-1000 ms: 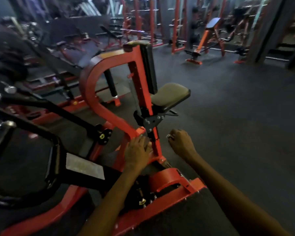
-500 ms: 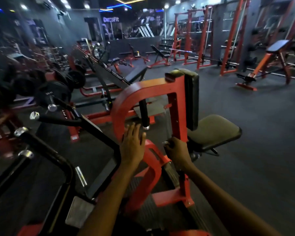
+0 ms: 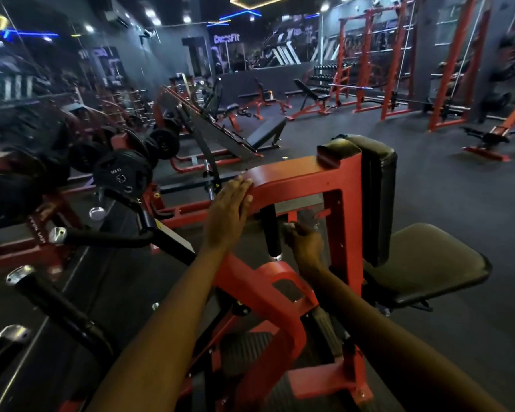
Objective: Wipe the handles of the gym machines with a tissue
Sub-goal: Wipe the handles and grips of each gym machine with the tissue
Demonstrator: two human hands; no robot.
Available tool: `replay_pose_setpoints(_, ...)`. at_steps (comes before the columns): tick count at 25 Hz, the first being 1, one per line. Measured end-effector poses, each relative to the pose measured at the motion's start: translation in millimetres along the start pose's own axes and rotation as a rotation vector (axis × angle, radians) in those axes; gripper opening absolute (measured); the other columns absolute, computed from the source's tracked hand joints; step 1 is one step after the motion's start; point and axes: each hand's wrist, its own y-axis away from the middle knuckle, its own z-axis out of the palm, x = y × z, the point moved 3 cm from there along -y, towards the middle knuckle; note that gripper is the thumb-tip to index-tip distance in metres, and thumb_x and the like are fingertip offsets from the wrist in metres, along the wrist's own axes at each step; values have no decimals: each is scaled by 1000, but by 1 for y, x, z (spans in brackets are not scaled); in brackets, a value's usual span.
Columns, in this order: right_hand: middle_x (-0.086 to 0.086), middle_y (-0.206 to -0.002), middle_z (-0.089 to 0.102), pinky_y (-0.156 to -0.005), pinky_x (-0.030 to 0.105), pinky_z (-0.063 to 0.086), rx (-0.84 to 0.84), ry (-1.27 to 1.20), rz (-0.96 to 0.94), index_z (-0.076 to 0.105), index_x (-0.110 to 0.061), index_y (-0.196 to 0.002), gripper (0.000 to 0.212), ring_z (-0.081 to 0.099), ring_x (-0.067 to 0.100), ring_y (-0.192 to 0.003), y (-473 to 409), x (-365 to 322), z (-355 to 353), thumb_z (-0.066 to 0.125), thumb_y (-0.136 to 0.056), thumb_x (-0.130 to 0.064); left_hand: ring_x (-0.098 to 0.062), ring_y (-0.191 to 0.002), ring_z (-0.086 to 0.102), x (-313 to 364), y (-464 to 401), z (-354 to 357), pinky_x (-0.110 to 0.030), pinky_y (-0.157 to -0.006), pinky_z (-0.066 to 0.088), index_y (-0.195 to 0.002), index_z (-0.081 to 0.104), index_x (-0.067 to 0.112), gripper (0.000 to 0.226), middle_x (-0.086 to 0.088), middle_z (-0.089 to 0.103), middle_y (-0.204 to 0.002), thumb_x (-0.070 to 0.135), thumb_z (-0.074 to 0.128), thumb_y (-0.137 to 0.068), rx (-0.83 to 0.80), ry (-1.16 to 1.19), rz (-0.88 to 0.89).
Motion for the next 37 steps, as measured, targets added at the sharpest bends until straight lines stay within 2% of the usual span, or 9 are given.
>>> replay_pose_setpoints(7, -4, -116, 63, -85, 13, 46, 25, -65, -220, 64, -8, -119, 28, 58, 3, -104, -2, 17, 40, 52, -93, -7, -30, -129, 51, -5, -1, 10, -40, -96, 46, -137, 53, 11, 45, -11, 52, -141, 34, 33, -103, 78, -79, -7)
replay_pose_setpoints(12, 6, -92, 65, -81, 35, 46, 76, -125, -158, 66, -3, -96, 20, 56, 16, -88, -44, -10, 54, 48, -89, -8, -32, -124, 55, -8, 2, 13, -44, -89, 52, -135, 54, 10, 45, -13, 56, -137, 35, 33, -104, 122, -120, -12)
replay_pose_setpoints(15, -1, -104, 63, -84, 21, 47, 60, -119, -225, 64, -4, -114, 30, 57, 9, -99, -18, -8, 43, 46, -92, 3, -32, -123, 56, -6, 2, 11, -44, -82, 56, -135, 52, 12, 45, -13, 56, -137, 36, 30, -105, 139, -119, -17)
replay_pose_setpoints(17, -2, -105, 62, -72, 10, 43, 9, 8, -132, 64, -7, -117, 31, 57, 11, -102, -5, 26, 31, 47, -93, 1, -31, -123, 56, -5, 4, 9, -43, -81, 57, -136, 49, 15, 44, -13, 57, -136, 38, 27, -105, 154, -112, -13)
replay_pose_setpoints(22, 15, -104, 66, -83, 36, 46, 3, -125, -132, 64, 2, -108, 26, 58, 20, -94, -48, -4, 51, 44, -91, -1, -31, -123, 56, -7, 4, 13, -42, -82, 57, -137, 41, 18, 41, -13, 56, -137, 39, 26, -106, 169, -118, 5)
replay_pose_setpoints(26, 7, -104, 64, -86, 34, 47, -75, -21, -129, 63, 0, -110, 33, 58, 19, -98, -48, 37, 48, 40, -87, 8, -30, -123, 56, -7, 4, 14, -43, -82, 58, -135, 50, 14, 45, -13, 56, -137, 39, 26, -106, 165, -132, -2)
replay_pose_setpoints(30, 5, -78, 58, -69, 34, 44, -170, 106, -48, 62, -4, -82, 27, 56, 25, -80, -62, 44, 47, 40, -81, 12, -29, -121, 58, -6, 4, 12, -42, -81, 59, -132, 57, 10, 49, -12, 58, -135, 38, 26, -107, 185, -142, -13)
replay_pose_setpoints(34, 6, -86, 59, -74, 26, 46, -118, -175, -172, 61, 2, -95, 26, 55, 11, -78, -61, -20, 51, 38, -86, 11, -30, -121, 58, -8, 3, 14, -44, -82, 59, -132, 55, 10, 47, -14, 58, -135, 37, 27, -106, 175, -135, -8)
replay_pose_setpoints(37, 1, -97, 62, -78, 20, 47, -133, -86, -126, 62, -5, -110, 34, 62, 17, -95, -30, 29, 40, 39, -89, 10, -30, -124, 55, -9, 6, 16, -39, -84, 57, -141, 41, 17, 41, -13, 53, -140, 36, 27, -107, 147, -117, 31)
